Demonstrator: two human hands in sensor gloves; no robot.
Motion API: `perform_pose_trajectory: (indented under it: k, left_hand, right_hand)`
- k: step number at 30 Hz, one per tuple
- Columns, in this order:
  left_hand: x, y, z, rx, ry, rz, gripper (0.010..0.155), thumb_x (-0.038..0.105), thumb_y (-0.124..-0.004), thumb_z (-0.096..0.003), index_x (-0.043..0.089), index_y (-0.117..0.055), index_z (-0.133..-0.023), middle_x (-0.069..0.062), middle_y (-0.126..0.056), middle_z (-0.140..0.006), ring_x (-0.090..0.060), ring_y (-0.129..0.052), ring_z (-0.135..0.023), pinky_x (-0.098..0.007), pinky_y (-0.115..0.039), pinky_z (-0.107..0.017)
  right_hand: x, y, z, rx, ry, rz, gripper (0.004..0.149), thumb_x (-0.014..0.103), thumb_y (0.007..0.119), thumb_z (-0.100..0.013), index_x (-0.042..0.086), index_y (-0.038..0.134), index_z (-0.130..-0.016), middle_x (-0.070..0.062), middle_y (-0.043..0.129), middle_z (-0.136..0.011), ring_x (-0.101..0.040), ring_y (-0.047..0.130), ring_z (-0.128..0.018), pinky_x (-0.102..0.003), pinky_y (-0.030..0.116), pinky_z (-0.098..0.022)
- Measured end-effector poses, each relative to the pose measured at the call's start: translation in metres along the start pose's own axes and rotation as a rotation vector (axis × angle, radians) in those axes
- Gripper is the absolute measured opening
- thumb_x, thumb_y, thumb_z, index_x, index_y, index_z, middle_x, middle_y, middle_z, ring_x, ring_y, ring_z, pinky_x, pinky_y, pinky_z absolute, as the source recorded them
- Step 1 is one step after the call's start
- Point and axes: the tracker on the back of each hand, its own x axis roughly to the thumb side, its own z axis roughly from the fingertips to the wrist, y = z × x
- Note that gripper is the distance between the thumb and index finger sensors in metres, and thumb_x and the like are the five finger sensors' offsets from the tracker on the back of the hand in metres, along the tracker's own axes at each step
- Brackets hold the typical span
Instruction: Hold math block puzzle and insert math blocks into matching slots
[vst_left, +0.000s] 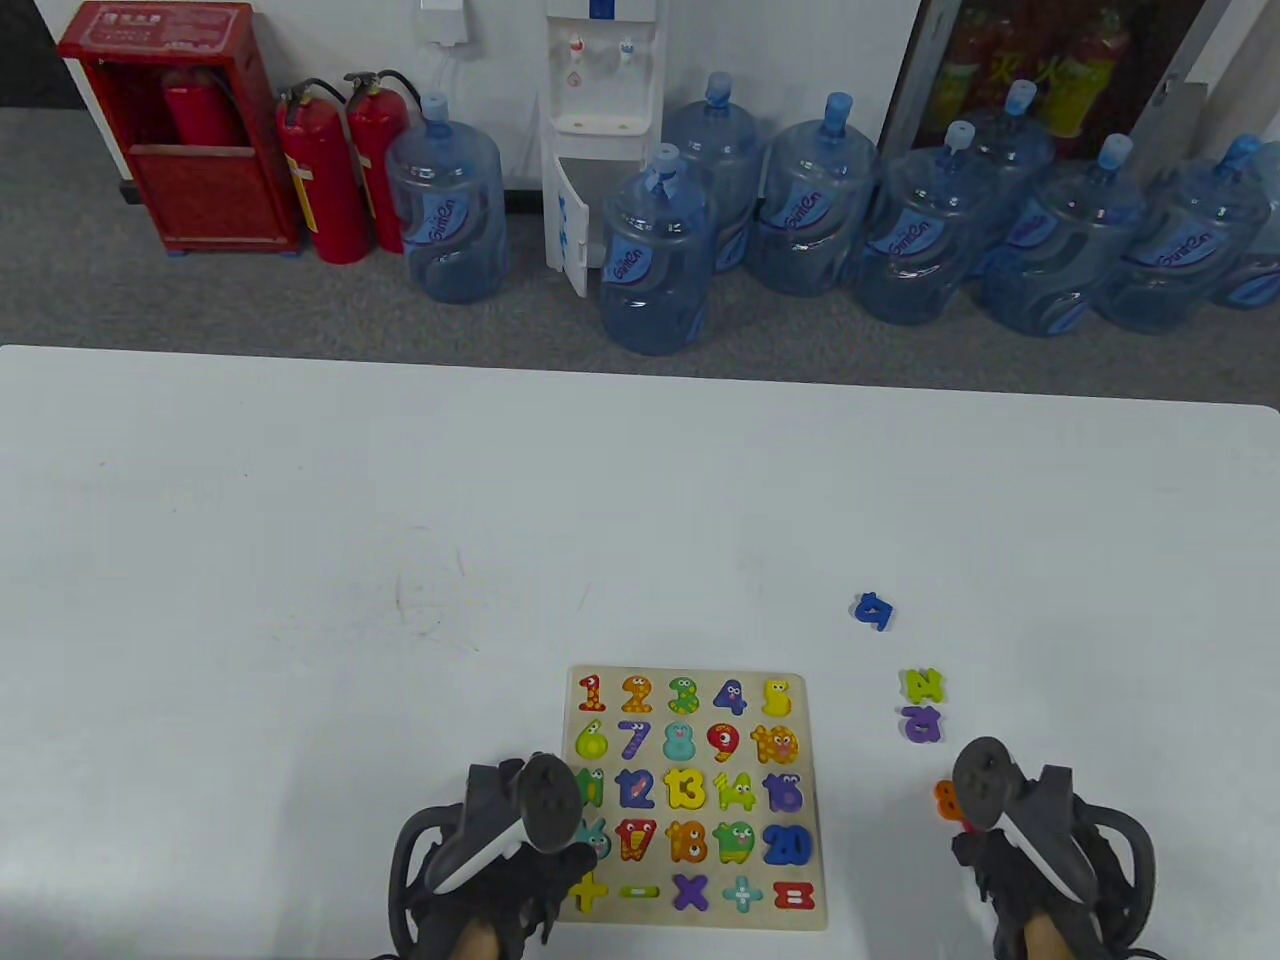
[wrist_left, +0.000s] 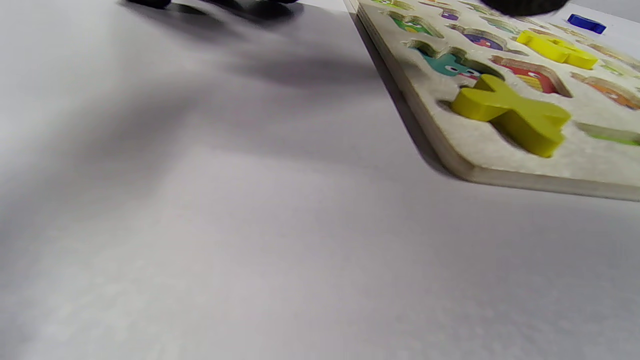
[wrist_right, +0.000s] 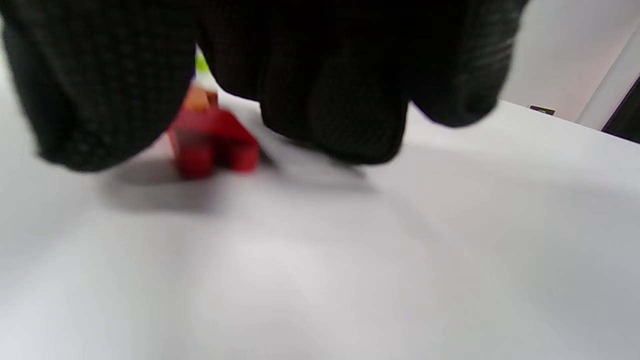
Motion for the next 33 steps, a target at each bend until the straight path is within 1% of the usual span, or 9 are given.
perform_pose_trajectory:
  k: [2, 3, 4, 6, 11, 15, 22, 27, 33]
  left_hand:
    - [0.0, 0.0, 0.0, 0.0, 0.0, 0.001, 0.086, 0.057, -0.062, -0.0382, 0.018, -0.024, -0.105, -0.014, -0.028, -0.109, -0.049, -0.033, -0.103, -0.067, -0.048, -0.072]
    - [0.0, 0.0, 0.0, 0.0, 0.0, 0.001, 0.086, 0.057, -0.062, -0.0382, 0.018, -0.024, -0.105, -0.014, -0.028, -0.109, -0.049, -0.033, -0.103, -0.067, -0.047, -0.072]
    - [0.0, 0.0, 0.0, 0.0, 0.0, 0.001, 0.086, 0.057, -0.062, -0.0382, 0.018, -0.024, -0.105, -0.014, -0.028, -0.109, -0.049, -0.033, -0.103, -0.067, -0.047, -0.072]
    - [0.0, 0.0, 0.0, -0.001, 0.0, -0.001, 0.086, 0.057, -0.062, -0.0383, 0.018, -0.024, -0.105, -0.014, -0.028, -0.109, -0.049, -0.033, -0.103, -0.067, -0.047, -0.072]
    - [0.0, 0.0, 0.0, 0.0, -0.001, 0.001, 0.086, 0.057, -0.062, -0.0382, 0.018, -0.024, -0.105, -0.014, -0.028, -0.109, -0.049, -0.033, -0.103, -0.067, -0.047, -0.072]
    - [0.0, 0.0, 0.0, 0.0, 0.0, 0.001, 0.086, 0.057, -0.062, -0.0382, 0.018, -0.024, -0.105, -0.014, -0.028, -0.109, -0.049, -0.033, -0.103, -0.067, -0.047, -0.072]
    - [0.0, 0.0, 0.0, -0.002, 0.001, 0.0, 0.086, 0.057, -0.062, -0.0382, 0.018, -0.024, -0.105, -0.014, -0.028, -0.109, -0.049, -0.033, -0.103, -0.067, -0.047, -0.072]
    - [0.0, 0.0, 0.0, -0.002, 0.001, 0.0, 0.086, 0.057, -0.062, -0.0383, 0.018, -0.024, -0.105, -0.014, -0.028, -0.109, -0.049, -0.033, -0.103, -0.067, -0.047, -0.072]
    - [0.0, 0.0, 0.0, -0.002, 0.001, 0.0, 0.086, 0.057, -0.062, -0.0383, 0.018, -0.024, -0.105, -0.014, -0.028, -0.109, -0.049, -0.033, -0.103, -0.067, -0.047, -0.072]
  right_hand:
    - [0.002, -0.002, 0.001, -0.059, -0.016, -0.005, 0.071, 0.04, 0.092, -0.017, 0.026, 0.077, -0.085, 0.001, 0.086, -0.08, -0.019, 0.094, -0.067, -0.039, 0.08, -0.052]
    - [0.005, -0.002, 0.001, -0.071, -0.045, -0.01, 0.067, 0.037, 0.092, -0.018, 0.027, 0.078, -0.083, 0.001, 0.087, -0.078, -0.018, 0.095, -0.065, -0.038, 0.081, -0.051]
    - [0.006, -0.002, 0.001, -0.084, -0.035, 0.001, 0.064, 0.034, 0.093, -0.019, 0.027, 0.08, -0.082, 0.001, 0.089, -0.076, -0.018, 0.097, -0.063, -0.039, 0.081, -0.051]
    - [0.009, -0.002, 0.002, -0.113, -0.045, 0.037, 0.062, 0.032, 0.093, -0.019, 0.027, 0.082, -0.08, 0.001, 0.09, -0.074, -0.017, 0.098, -0.06, -0.04, 0.081, -0.052]
    - [0.009, -0.005, 0.004, -0.128, -0.043, 0.008, 0.061, 0.031, 0.092, -0.02, 0.024, 0.082, -0.08, -0.001, 0.092, -0.073, -0.018, 0.099, -0.058, -0.041, 0.081, -0.051]
    - [0.014, -0.016, 0.014, -0.214, -0.082, -0.021, 0.061, 0.03, 0.092, -0.021, 0.024, 0.082, -0.081, -0.001, 0.092, -0.074, -0.018, 0.098, -0.059, -0.042, 0.08, -0.052]
    - [0.037, -0.032, 0.036, -0.364, -0.19, -0.027, 0.061, 0.03, 0.092, -0.021, 0.024, 0.082, -0.081, -0.001, 0.092, -0.074, -0.018, 0.098, -0.058, -0.042, 0.08, -0.053]
    - [0.049, -0.033, 0.046, -0.364, -0.283, -0.029, 0.061, 0.03, 0.091, -0.021, 0.025, 0.082, -0.081, 0.0, 0.091, -0.075, -0.017, 0.098, -0.059, -0.042, 0.079, -0.055]
    - [0.066, -0.033, 0.059, -0.324, -0.46, -0.066, 0.06, 0.029, 0.09, -0.022, 0.027, 0.081, -0.081, 0.001, 0.09, -0.076, -0.017, 0.097, -0.061, -0.042, 0.077, -0.058]
